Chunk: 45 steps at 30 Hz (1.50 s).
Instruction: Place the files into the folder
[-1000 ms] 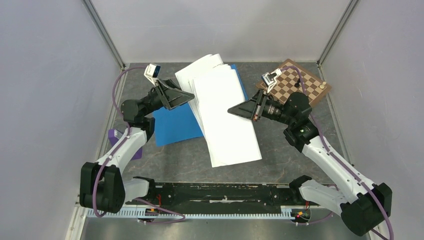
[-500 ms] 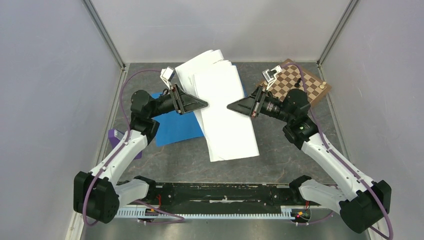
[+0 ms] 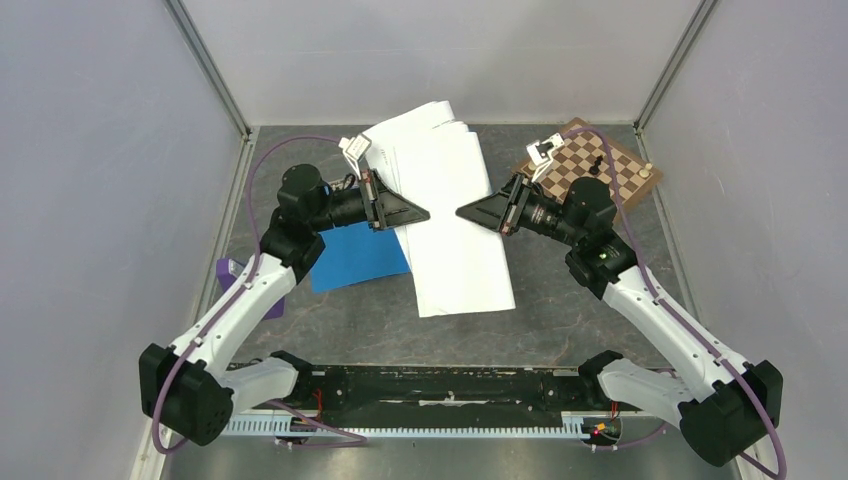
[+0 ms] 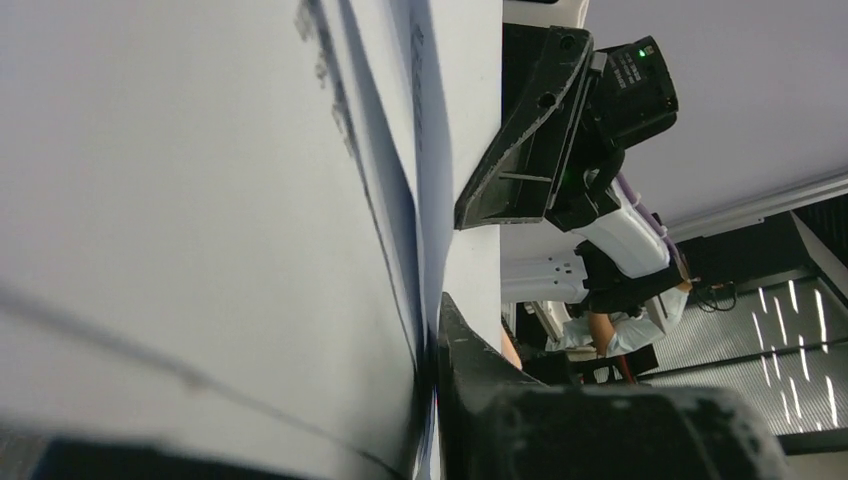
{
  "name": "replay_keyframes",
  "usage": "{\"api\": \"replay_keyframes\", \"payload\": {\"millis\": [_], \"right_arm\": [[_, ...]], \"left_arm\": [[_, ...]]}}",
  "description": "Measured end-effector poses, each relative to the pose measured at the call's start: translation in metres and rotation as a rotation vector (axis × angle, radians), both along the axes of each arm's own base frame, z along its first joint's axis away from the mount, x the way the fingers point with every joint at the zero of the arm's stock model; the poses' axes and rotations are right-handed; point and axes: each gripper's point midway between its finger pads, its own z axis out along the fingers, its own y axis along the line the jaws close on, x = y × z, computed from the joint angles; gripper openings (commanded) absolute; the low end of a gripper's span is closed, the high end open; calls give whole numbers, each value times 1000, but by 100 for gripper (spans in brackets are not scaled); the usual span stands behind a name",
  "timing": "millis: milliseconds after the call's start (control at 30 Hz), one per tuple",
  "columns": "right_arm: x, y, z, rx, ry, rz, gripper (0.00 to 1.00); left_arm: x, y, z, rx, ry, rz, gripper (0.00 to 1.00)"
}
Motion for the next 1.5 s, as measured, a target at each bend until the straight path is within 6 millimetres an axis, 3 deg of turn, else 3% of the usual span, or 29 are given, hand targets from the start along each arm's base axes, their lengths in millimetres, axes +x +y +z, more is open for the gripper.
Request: {"api": "replay_keyframes", "payload": {"millis": [67, 200, 267, 433, 600, 767, 867, 967, 1033, 1167, 1233, 1333, 1433, 1500], "right_arm": [[2, -1, -2, -9, -5, -10, 45], [8, -4, -8, -44, -23, -43, 87], [12, -7, -13, -69, -33, -63, 96], [32, -28, -21, -140, -94, -131, 98], [75, -76, -6, -49, -149, -228, 98], [103, -116, 0, 179, -98, -263, 98], [116, -137, 6, 293, -54, -279, 98], [121, -143, 10, 364, -25, -270, 98], [121, -139, 9, 381, -4, -255, 98], [120, -119, -6, 333, 44, -233, 98], [115, -101, -18, 291, 73, -204, 98], [101, -80, -23, 264, 78, -140, 98], [84, -77, -23, 278, 54, -106, 98], [72, -77, -24, 293, 40, -87, 98]], "left_arm": [[1, -2, -2, 26, 7, 9, 2], [7, -7, -2, 115, 13, 37, 2], [9, -9, 3, 161, -5, 51, 2], [12, -8, 28, 235, -86, 73, 2], [18, -13, 62, 250, -162, 72, 2], [19, -37, 88, 238, -211, 17, 2], [16, -63, 105, 226, -257, -45, 2], [-3, -92, 117, 205, -317, -150, 2], [-29, -110, 124, 183, -375, -241, 2], [-64, -120, 128, 154, -470, -352, 2], [-61, -113, 120, 166, -484, -328, 2], [-24, -92, 87, 213, -425, -205, 2], [36, -67, 24, 300, -275, -27, 2], [63, -53, -27, 367, -153, 58, 2]]}}
